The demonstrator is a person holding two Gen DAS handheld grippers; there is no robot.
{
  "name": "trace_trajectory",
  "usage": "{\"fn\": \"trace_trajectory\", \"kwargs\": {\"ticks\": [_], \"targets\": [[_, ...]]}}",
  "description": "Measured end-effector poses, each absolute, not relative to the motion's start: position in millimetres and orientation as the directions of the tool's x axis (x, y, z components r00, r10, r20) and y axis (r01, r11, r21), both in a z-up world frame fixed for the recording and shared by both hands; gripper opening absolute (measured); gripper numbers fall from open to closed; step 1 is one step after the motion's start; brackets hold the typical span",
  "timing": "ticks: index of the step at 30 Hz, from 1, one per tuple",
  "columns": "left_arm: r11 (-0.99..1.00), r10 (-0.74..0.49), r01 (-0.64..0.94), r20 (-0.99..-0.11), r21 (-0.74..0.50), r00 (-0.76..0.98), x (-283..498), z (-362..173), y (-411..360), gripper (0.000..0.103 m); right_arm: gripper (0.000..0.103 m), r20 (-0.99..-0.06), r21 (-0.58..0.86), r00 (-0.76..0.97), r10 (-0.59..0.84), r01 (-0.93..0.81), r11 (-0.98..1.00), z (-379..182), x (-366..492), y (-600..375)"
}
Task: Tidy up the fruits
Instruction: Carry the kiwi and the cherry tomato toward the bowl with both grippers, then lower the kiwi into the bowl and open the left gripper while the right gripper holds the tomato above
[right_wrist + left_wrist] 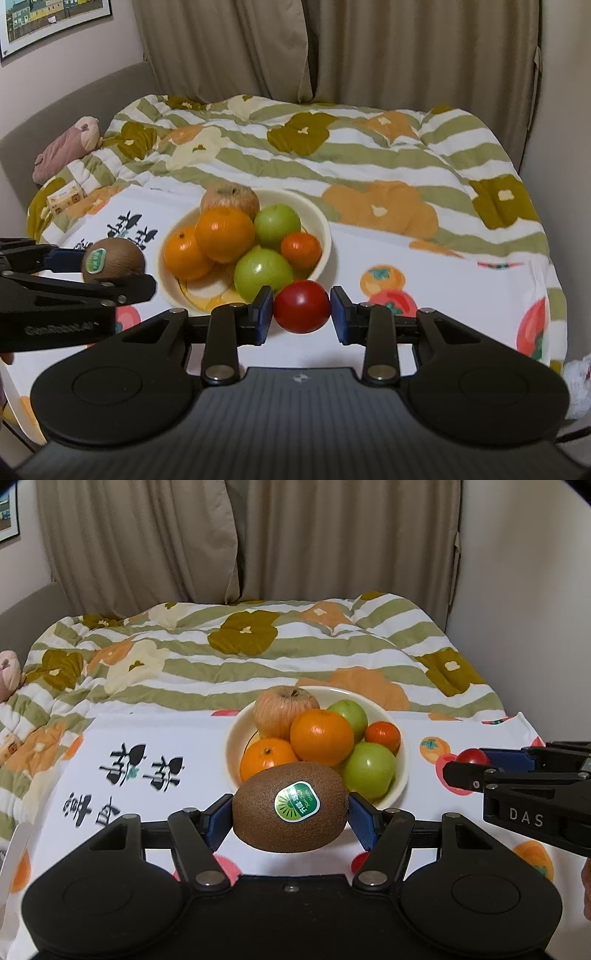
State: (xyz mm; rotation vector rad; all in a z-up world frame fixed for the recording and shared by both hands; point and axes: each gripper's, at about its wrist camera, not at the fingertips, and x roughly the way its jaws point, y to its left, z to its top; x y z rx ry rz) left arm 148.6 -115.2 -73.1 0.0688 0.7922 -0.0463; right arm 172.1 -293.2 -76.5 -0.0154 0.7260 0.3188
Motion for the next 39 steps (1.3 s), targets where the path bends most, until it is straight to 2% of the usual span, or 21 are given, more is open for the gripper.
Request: {"fn": "trace_trajectory", "kwargs": {"ticks": [11,26,29,34,39], "targets": [[0.991,-0.029,0.116,-0.745,0.065,0.666,185.4,-99.4,-127.5,0.07,0.048,-0.643,0.107,0.71,0.286,-0.286,0.952,-74.5,194.5,-293.1],[0.978,0.011,0.155,-0.771,0.142,0.637,202.8,-126.7,-142.9,0.07,0.048,-0.648,0.111,0.708,0.282,-0.279,0.954,-80.5,204.0,-290.0],[0.976,0.008,0.164,-0.773,0.145,0.634,202.6,-127.1,-142.0,0.072,0.048,-0.648,0.11,0.709,0.279,-0.275,0.955,-81.5,206.6,-290.5],[0.971,-0.01,0.186,-0.758,0.147,0.652,201.0,-120.2,-142.0,0.084,0.048,-0.642,0.105,0.715,0.277,-0.276,0.955,-78.8,211.6,-290.2],[0.973,-0.02,0.183,-0.739,0.141,0.673,197.4,-110.5,-136.1,0.088,0.048,-0.635,0.095,0.718,0.285,-0.294,0.951,-74.8,219.7,-286.0]]}}
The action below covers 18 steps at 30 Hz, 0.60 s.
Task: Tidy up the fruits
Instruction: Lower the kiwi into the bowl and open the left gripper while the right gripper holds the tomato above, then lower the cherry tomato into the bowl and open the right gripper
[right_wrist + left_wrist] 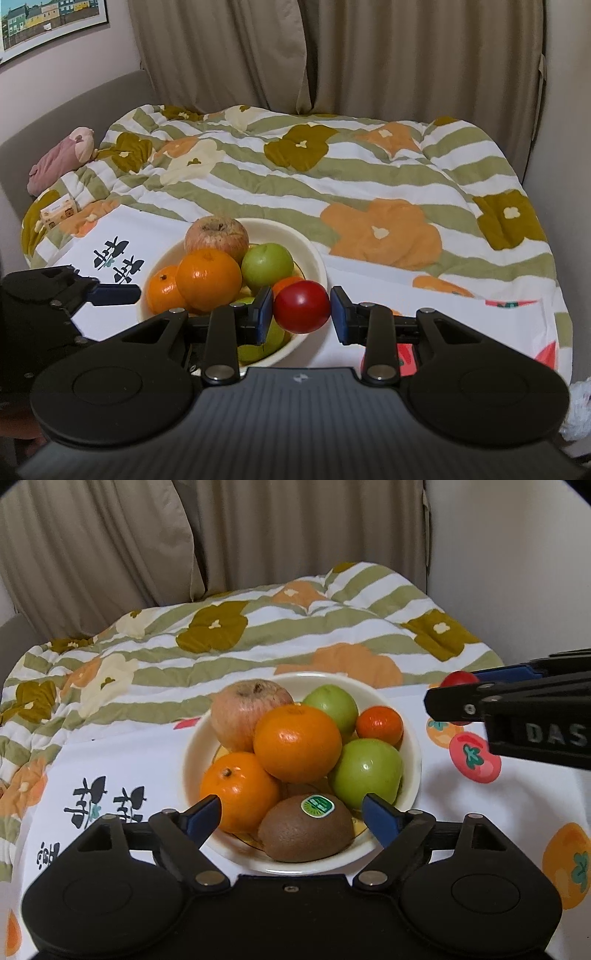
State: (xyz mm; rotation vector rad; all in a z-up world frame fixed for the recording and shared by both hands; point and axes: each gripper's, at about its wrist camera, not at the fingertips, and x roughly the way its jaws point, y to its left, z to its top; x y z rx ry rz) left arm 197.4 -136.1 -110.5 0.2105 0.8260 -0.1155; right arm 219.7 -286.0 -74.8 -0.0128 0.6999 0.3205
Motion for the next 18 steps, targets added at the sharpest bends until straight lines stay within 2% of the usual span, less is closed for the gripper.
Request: {"fn": "trace_trajectory", "kwargs": {"ticks": [9,18], "targets": [[0.975,0.015,0.137,-0.672,0.174,0.741,191.2,-90.3,-117.1,0.09,0.048,-0.612,0.104,0.721,0.326,-0.335,0.937,-66.3,255.0,-274.5],[0.987,0.038,0.075,-0.666,0.141,0.745,187.3,-81.6,-94.2,0.09,0.048,-0.611,0.12,0.688,0.391,-0.407,0.905,-70.2,299.4,-256.0]]}}
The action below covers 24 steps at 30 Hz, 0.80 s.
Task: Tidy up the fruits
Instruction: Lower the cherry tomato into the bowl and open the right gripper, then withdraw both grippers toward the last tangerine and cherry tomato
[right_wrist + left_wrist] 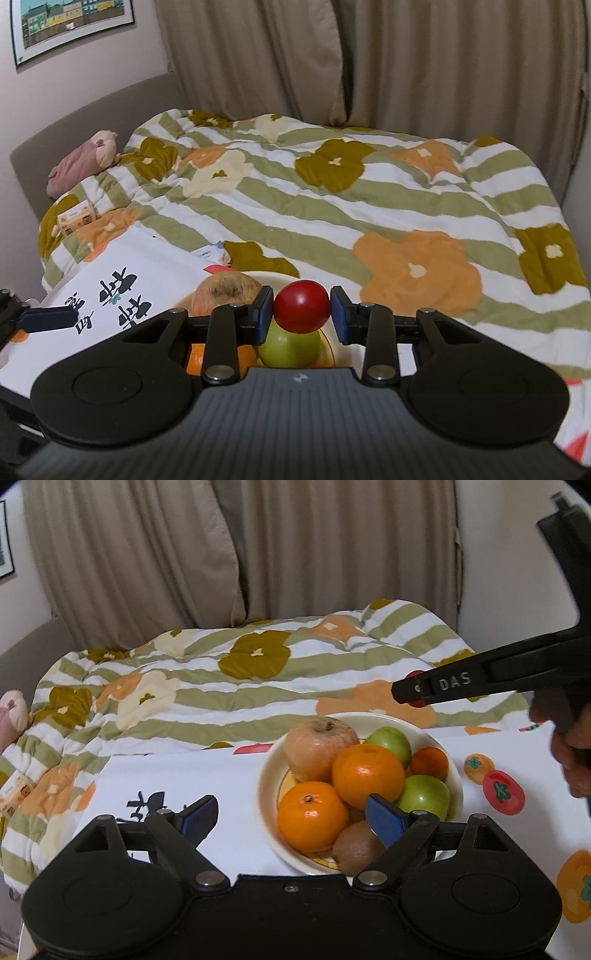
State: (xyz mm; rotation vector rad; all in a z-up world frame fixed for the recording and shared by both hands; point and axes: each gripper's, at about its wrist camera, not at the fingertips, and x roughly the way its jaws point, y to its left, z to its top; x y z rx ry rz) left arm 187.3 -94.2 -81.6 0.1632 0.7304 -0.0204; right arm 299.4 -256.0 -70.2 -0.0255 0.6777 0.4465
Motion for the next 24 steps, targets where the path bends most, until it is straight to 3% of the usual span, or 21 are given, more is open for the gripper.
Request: {"fn": "trace_trajectory", "kwargs": {"ticks": [12,13,15,17,24], "targets": [[0.99,0.104,-0.011,-0.677,0.141,0.729,182.4,-80.3,-72.5,0.09,0.05,-0.637,0.179,0.625,0.451,-0.449,0.875,-101.8,350.1,-245.8],[0.99,0.11,-0.018,-0.678,0.142,0.727,181.7,-80.5,-71.6,0.09,0.053,-0.636,0.183,0.622,0.456,-0.453,0.873,-103.3,350.6,-245.4],[0.99,0.116,-0.026,-0.679,0.141,0.725,181.3,-81.1,-69.3,0.09,0.08,-0.634,0.2,0.613,0.472,-0.46,0.865,-104.5,351.0,-245.5],[0.99,0.121,-0.036,-0.679,0.138,0.724,179.2,-80.4,-68.4,0.09,0.09,-0.618,0.213,0.63,0.47,-0.441,0.872,-102.9,348.0,-249.4],[0.991,0.12,-0.051,-0.674,0.12,0.729,169.5,-72.1,-66.9,0.09,0.093,-0.615,0.226,0.647,0.45,-0.402,0.887,-88.0,331.4,-267.2]]}}
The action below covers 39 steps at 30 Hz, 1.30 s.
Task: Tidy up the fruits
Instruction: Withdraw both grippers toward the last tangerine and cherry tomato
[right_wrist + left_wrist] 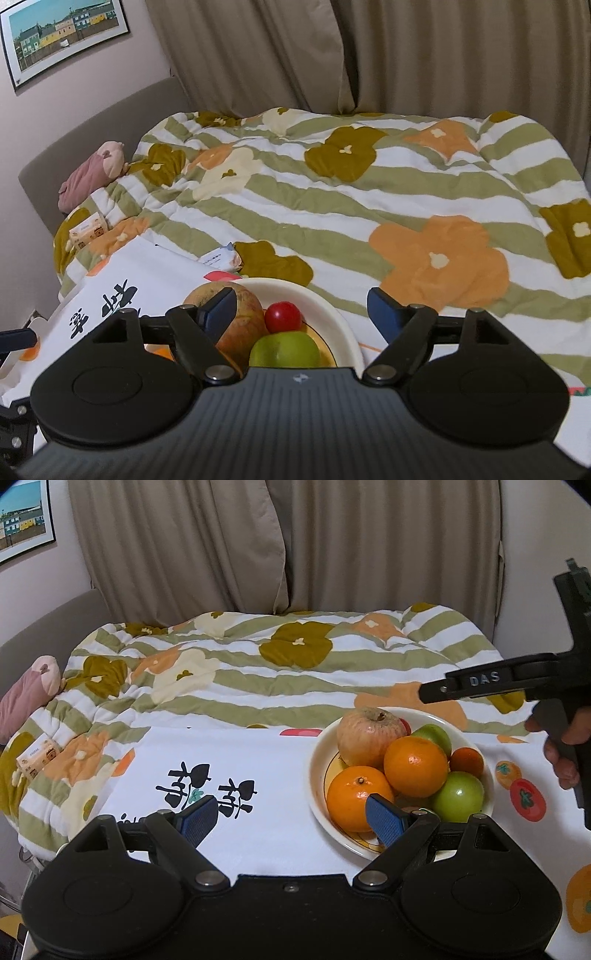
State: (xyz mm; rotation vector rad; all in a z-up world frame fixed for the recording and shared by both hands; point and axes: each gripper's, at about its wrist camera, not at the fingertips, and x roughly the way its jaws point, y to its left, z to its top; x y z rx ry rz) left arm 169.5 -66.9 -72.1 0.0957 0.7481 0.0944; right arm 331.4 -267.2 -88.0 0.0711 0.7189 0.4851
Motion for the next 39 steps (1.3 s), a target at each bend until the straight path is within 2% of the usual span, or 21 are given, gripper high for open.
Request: {"fn": "trace_trajectory", "kwargs": {"ticks": [11,14,16,18,25,39], "targets": [[0.994,0.091,-0.029,-0.643,0.106,0.761,151.7,-49.7,-64.9,0.09,0.094,-0.59,0.184,0.697,0.408,-0.377,0.908,-46.3,285.9,-282.0],[0.995,0.075,-0.012,-0.629,0.104,0.773,143.2,-41.8,-63.4,0.091,0.1,-0.581,0.176,0.712,0.394,-0.362,0.915,-35.3,267.6,-283.8],[0.995,0.065,-0.002,-0.619,0.102,0.783,136.8,-36.9,-62.4,0.095,0.103,-0.568,0.17,0.73,0.38,-0.348,0.922,-27.3,251.2,-285.9],[0.995,0.051,0.011,-0.604,0.099,0.795,128.9,-31.7,-61.2,0.097,0.103,-0.561,0.161,0.743,0.366,-0.335,0.928,-20.6,236.5,-287.1],[0.993,-0.044,0.099,-0.573,0.066,0.818,99.7,-16.2,-58.7,0.1,0.103,-0.571,0.104,0.775,0.271,-0.26,0.96,-2.0,171.0,-285.1],[0.939,-0.25,0.337,-0.537,0.069,0.806,67.6,-11.5,-58.7,0.1,0.103,-0.597,0.138,0.793,0.12,-0.046,0.989,-4.8,88.4,-285.9]]}}
